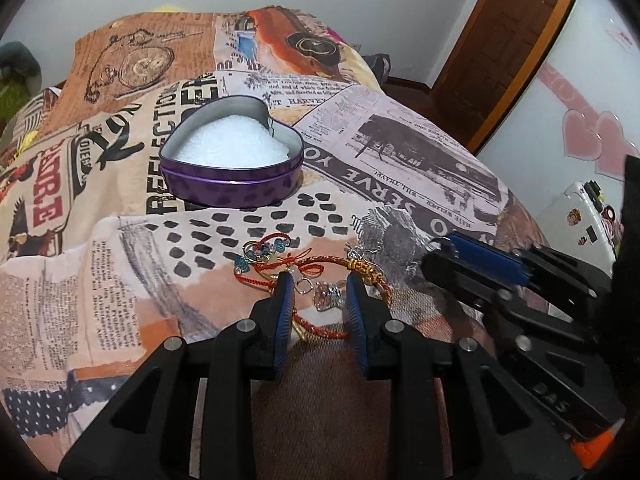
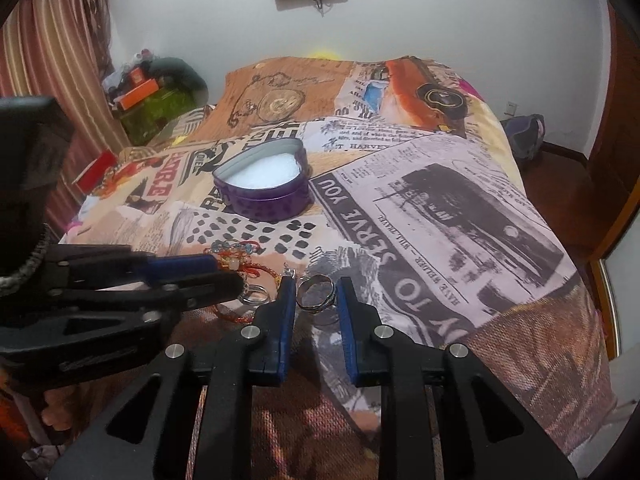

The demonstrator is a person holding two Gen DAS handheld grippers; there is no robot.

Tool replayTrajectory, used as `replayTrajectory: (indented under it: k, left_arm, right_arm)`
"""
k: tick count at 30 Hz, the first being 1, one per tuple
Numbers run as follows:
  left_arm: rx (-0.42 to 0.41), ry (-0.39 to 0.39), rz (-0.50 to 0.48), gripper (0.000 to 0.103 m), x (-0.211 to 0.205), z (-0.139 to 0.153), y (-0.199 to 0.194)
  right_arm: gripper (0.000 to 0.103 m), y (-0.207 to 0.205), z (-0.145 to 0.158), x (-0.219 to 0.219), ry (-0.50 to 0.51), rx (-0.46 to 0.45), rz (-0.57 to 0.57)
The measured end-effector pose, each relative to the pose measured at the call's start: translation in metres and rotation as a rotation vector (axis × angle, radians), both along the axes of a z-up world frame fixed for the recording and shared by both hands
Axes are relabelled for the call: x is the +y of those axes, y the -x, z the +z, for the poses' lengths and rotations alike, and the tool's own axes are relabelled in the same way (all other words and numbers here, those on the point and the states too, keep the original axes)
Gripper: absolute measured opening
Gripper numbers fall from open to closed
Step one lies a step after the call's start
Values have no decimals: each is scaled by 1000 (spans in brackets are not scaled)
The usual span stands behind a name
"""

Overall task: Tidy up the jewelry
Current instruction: 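Grasp a silver ring with the right gripper while the left gripper grasps a small ring, then carry both rings over the purple heart tin and open both grippers inside it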

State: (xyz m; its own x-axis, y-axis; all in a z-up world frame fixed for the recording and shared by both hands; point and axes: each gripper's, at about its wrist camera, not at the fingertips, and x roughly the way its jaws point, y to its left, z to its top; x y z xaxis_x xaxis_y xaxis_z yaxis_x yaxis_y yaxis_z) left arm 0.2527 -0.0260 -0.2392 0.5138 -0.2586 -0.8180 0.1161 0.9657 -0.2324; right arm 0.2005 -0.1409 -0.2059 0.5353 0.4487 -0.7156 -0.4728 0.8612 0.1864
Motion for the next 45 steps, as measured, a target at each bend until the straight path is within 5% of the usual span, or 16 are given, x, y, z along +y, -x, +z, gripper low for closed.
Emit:
replayTrajectory:
  k: [6, 45]
  left_arm:
    - [-2, -42, -14, 11, -7, -4, 1]
    - [-268, -56, 173, 11, 78, 81, -2]
  right_arm:
    - [19, 1, -1, -3, -10, 2, -15]
    - [19, -30, 70, 42, -67, -179, 0]
